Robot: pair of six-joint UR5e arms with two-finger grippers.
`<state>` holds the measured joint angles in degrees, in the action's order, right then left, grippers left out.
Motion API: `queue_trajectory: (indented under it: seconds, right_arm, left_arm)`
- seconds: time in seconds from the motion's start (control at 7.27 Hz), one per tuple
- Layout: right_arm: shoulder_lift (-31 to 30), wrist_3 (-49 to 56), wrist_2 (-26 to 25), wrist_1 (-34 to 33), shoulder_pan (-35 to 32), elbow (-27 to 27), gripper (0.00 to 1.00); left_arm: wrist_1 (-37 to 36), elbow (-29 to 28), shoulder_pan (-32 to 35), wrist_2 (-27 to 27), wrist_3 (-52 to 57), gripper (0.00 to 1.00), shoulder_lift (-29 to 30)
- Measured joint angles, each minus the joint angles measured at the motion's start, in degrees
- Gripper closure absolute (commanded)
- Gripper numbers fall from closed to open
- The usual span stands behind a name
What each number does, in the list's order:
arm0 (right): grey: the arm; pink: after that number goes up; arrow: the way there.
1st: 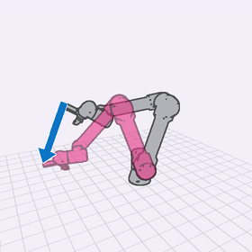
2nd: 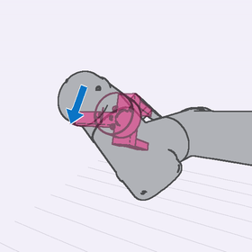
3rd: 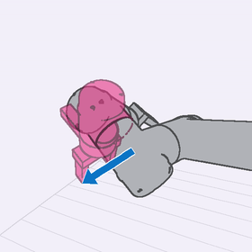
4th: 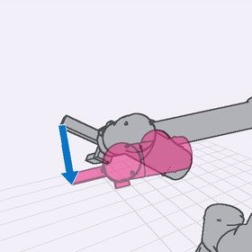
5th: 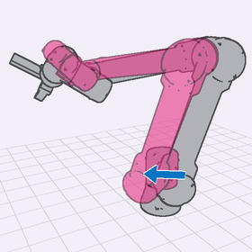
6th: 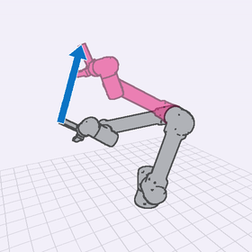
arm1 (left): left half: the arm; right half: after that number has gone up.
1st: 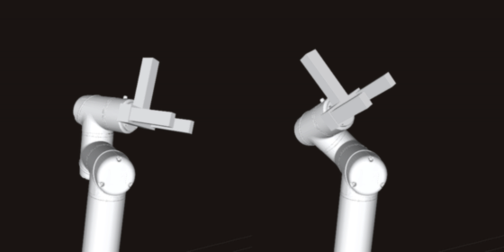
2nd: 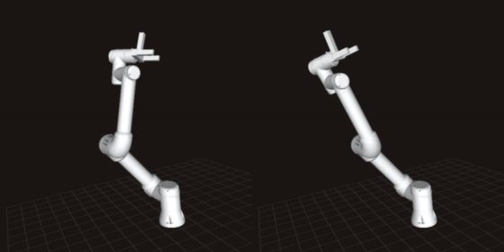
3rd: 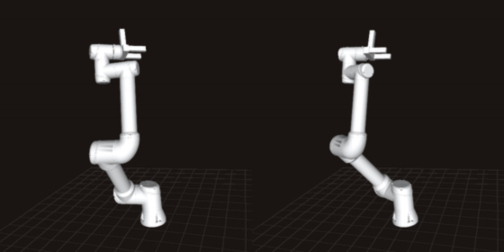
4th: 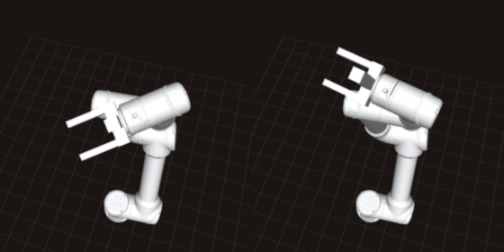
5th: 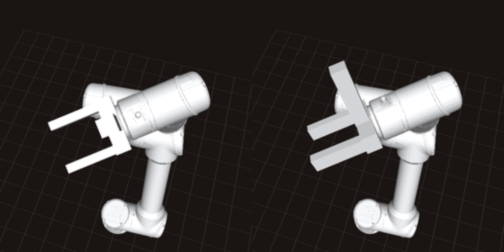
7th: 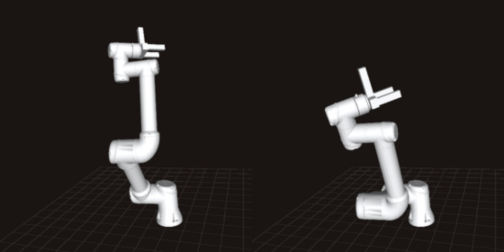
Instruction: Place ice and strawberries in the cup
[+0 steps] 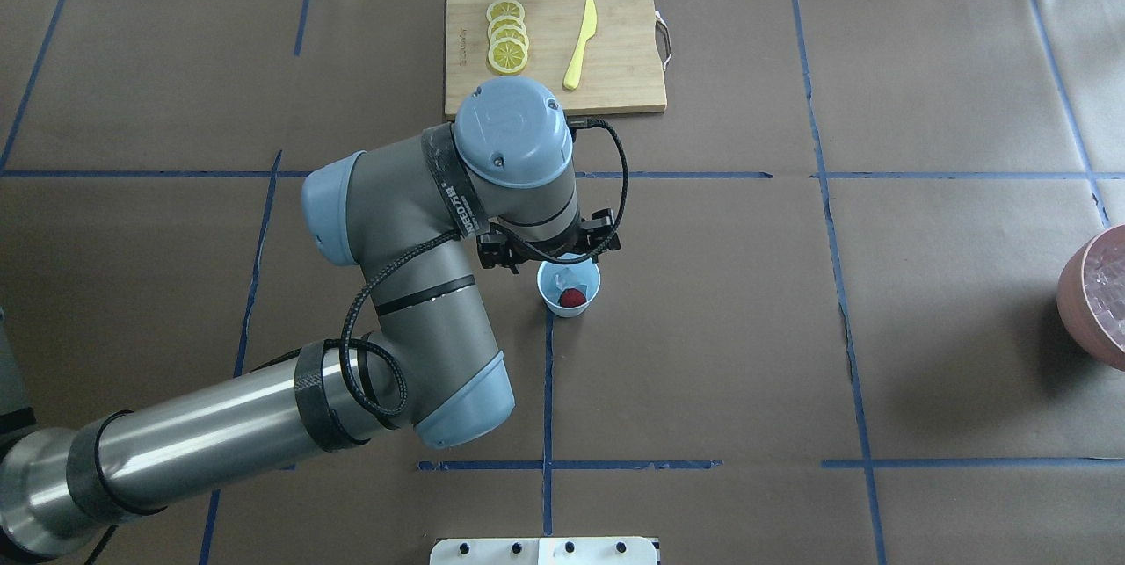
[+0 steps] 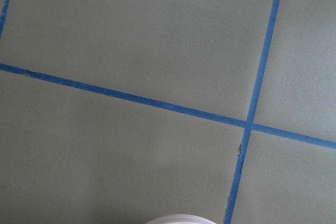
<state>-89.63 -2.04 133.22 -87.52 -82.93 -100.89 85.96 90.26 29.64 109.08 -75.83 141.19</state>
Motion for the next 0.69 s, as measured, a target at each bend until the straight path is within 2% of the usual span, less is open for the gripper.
queue_trajectory:
  seconds: [0.28, 0.69]
  right_arm:
    - [0.06, 3.59, 2.66, 3.05, -3.28, 5.47, 0.00]
    - [0.02, 10.17, 6.28, 4.67, -8.88, 11.64, 0.00]
  left_arm:
    - [-4.98, 4.19, 5.31, 2.11, 8.89, 0.00, -3.97]
    - [-10.25, 14.33, 16.81, 10.58, 25.74, 0.00, -16.23]
